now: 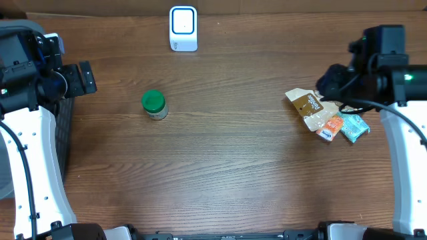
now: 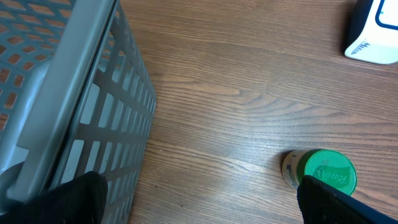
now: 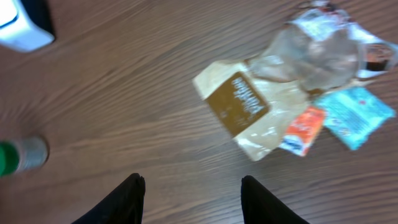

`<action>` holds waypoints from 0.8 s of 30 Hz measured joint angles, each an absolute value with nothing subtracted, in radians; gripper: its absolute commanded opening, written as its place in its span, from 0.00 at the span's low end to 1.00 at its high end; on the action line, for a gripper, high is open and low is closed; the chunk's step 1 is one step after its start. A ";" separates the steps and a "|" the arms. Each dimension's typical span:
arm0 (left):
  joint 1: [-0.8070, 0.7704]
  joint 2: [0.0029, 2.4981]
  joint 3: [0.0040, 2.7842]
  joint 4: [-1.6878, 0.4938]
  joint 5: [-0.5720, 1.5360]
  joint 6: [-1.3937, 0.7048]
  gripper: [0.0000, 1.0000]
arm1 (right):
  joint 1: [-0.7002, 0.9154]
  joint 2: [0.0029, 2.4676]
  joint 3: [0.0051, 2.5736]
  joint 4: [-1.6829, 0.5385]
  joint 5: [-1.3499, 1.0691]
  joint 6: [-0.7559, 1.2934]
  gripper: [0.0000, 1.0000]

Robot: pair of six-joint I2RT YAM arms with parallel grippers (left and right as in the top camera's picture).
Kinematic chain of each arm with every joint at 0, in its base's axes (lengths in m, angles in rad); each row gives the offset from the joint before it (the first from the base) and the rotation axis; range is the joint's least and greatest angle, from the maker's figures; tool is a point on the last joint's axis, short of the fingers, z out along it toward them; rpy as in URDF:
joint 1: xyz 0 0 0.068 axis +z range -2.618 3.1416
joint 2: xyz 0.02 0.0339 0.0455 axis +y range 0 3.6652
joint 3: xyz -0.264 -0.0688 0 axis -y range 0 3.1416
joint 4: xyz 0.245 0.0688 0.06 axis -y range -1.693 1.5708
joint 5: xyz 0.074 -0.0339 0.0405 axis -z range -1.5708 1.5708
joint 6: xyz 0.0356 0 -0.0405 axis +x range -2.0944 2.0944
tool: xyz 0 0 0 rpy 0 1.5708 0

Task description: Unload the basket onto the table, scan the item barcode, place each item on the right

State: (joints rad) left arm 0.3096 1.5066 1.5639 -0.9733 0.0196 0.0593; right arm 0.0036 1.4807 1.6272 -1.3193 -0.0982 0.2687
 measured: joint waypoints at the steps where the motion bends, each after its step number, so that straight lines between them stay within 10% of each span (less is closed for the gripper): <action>1: 0.310 1.507 1.564 -0.973 0.020 0.060 1.00 | 0.025 1.480 1.627 -1.320 -0.101 0.269 0.47; 24: 0.310 1.507 1.564 -0.973 0.020 0.060 0.99 | 0.244 1.340 1.627 -1.333 -0.109 0.269 0.50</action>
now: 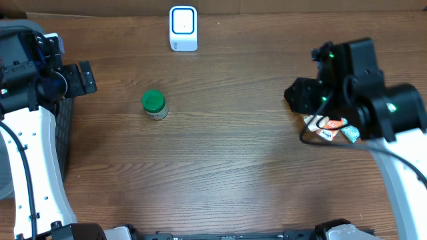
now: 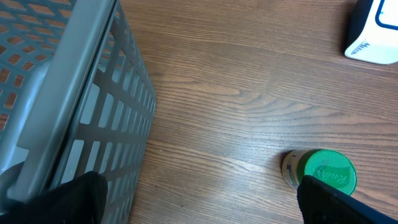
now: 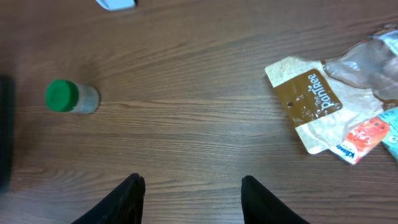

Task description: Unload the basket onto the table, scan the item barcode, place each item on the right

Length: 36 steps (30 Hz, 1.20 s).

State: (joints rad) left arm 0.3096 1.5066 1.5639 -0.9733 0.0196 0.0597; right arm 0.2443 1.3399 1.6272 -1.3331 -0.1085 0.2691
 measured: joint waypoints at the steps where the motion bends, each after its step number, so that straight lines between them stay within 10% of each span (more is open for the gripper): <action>1: 0.310 1.507 1.564 -0.973 0.020 0.060 1.00 | 0.245 1.320 1.627 -1.338 -0.108 0.270 0.52; 15: 0.310 1.507 1.564 -0.973 0.019 0.060 1.00 | 0.245 1.080 1.627 -1.395 -0.109 0.270 0.73; 36: 0.310 1.507 1.564 -0.973 0.020 0.059 1.00 | 0.245 1.207 1.627 -1.433 -0.108 0.270 0.80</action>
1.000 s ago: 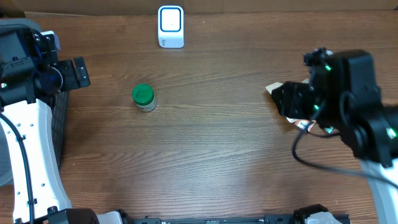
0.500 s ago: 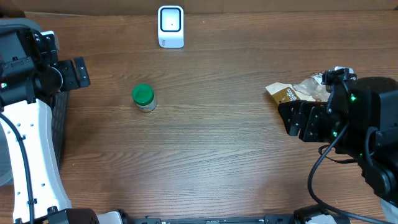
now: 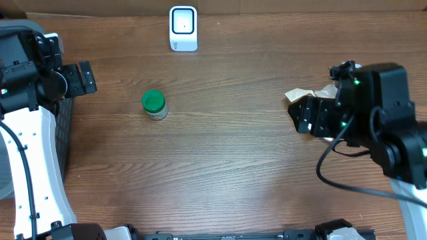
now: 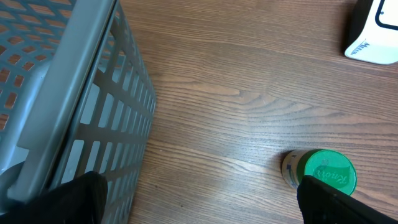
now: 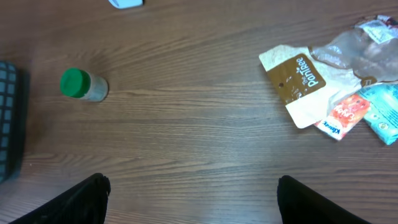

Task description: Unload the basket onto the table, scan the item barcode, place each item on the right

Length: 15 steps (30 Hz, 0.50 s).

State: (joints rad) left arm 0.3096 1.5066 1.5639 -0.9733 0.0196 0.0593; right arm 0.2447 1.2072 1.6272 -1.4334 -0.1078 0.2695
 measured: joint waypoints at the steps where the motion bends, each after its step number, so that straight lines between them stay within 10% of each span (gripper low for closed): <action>1: 0.310 1.507 1.564 -0.973 0.019 0.060 1.00 | 0.245 1.216 1.627 -1.433 -0.108 0.270 0.79; 15: 0.310 1.507 1.564 -0.970 0.019 0.059 0.99 | 0.245 1.237 1.627 -1.462 -0.062 0.269 0.90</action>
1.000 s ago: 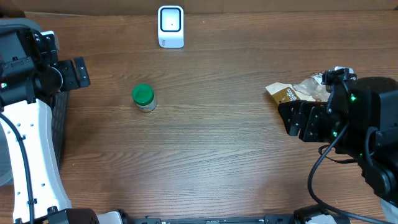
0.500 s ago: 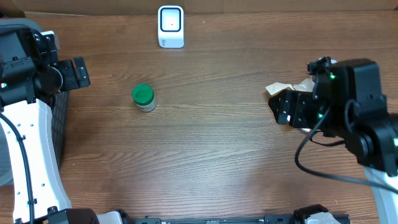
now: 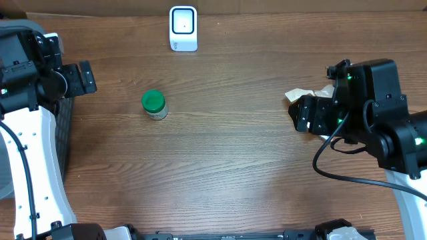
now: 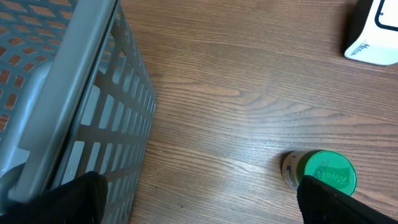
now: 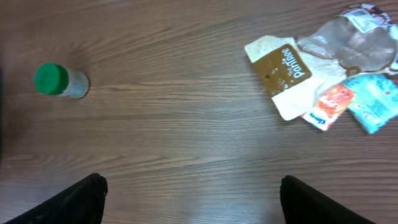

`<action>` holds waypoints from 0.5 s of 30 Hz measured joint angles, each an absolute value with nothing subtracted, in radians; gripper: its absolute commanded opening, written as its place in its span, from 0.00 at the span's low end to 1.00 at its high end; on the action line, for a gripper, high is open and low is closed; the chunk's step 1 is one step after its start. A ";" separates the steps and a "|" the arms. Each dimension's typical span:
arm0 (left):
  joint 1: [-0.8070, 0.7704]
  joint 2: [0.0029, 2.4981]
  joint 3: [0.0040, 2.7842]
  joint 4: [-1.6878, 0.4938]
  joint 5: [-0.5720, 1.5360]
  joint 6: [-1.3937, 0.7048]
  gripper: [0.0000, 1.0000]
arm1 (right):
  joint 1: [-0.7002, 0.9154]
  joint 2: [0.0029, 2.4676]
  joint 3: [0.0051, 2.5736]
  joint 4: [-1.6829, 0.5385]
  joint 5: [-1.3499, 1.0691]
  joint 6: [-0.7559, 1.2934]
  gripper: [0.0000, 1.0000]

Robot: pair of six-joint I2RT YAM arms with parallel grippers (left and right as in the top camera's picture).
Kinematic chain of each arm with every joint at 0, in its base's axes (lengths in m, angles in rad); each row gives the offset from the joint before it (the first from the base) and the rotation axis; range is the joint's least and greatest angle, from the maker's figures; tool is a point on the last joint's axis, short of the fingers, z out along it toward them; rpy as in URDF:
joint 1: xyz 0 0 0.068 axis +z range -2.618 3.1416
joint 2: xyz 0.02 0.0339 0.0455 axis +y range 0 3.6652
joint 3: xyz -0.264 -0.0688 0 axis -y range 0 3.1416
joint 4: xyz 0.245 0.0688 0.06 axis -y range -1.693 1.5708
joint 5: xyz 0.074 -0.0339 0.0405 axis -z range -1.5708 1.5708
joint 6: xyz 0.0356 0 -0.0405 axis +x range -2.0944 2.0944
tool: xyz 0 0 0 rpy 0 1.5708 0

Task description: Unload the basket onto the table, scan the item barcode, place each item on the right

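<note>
A small jar with a green lid [image 3: 154, 105] stands on the wooden table's left half; both wrist views show it, jar [image 4: 320, 172] and jar [image 5: 60, 81]. The white barcode scanner [image 3: 183, 28] stands at the far edge. A brown pouch [image 5: 283, 65], a clear bag [image 5: 351, 38], an orange packet [image 5: 329, 102] and a teal packet [image 5: 376, 93] lie in a heap at the right. My right gripper [image 5: 196, 205] hangs high, open wide, left of the heap. My left gripper [image 4: 199, 205] is open beside the basket, left of the jar.
A grey mesh basket [image 4: 74, 106] stands at the table's left edge, right beside my left gripper [image 3: 87, 77]. My right arm [image 3: 363, 117] covers part of the packet heap in the overhead view.
The right wrist view has shifted a little: the packets sit higher and further left, and the scanner has left its top edge. The left arm and the jar have not moved.
My right gripper was low and close to the packet heap, jaws moderately apart. Then it was higher, with jar and heap both in its view. After that its jaws stood much wider, as they do now. The left gripper stayed open by the basket throughout.
</note>
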State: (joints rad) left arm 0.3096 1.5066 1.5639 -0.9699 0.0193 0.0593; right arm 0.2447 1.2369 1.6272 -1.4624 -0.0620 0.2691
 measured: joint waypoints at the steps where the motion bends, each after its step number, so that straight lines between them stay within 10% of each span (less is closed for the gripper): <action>1: 0.310 1.507 1.564 -0.970 0.019 0.060 0.99 | 0.245 1.237 1.627 -1.462 -0.058 0.270 0.91; 15: 0.310 1.507 1.564 -0.973 0.208 0.014 1.00 | 0.245 1.237 1.627 -1.446 -0.039 0.270 1.00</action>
